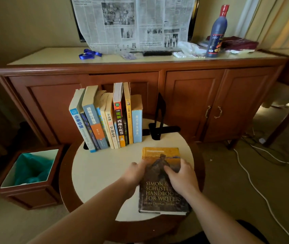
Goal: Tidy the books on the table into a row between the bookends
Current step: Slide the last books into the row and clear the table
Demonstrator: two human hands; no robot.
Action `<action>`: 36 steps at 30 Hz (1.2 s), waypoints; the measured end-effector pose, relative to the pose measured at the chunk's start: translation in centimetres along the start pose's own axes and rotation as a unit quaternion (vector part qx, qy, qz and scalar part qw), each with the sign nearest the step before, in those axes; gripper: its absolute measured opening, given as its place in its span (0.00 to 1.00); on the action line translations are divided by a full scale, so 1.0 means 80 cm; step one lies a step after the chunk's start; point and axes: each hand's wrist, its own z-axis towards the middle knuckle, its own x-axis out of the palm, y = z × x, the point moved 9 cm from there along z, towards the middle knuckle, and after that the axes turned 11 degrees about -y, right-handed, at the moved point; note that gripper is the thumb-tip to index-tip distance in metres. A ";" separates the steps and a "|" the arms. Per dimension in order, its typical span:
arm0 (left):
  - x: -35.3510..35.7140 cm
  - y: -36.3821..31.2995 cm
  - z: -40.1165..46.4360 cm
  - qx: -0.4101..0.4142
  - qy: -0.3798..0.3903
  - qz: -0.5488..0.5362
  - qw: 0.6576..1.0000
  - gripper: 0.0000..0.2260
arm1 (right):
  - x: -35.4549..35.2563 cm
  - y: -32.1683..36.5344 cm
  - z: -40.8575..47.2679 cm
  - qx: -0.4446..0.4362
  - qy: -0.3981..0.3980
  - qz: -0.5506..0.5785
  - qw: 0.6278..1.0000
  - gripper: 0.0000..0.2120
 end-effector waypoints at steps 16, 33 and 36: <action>-0.092 -0.141 -0.045 0.082 -0.124 -0.070 0.986 0.13 | 0.007 0.127 -0.058 -0.171 0.075 -0.011 0.982 0.48; -0.155 -0.070 0.027 0.149 -0.122 0.223 0.956 0.16 | -0.006 0.117 -0.010 -0.083 -0.088 0.035 0.992 0.15; -0.160 -0.035 0.054 0.162 -0.103 0.354 0.915 0.28 | 0.008 0.121 0.004 -0.081 -0.109 0.074 0.988 0.12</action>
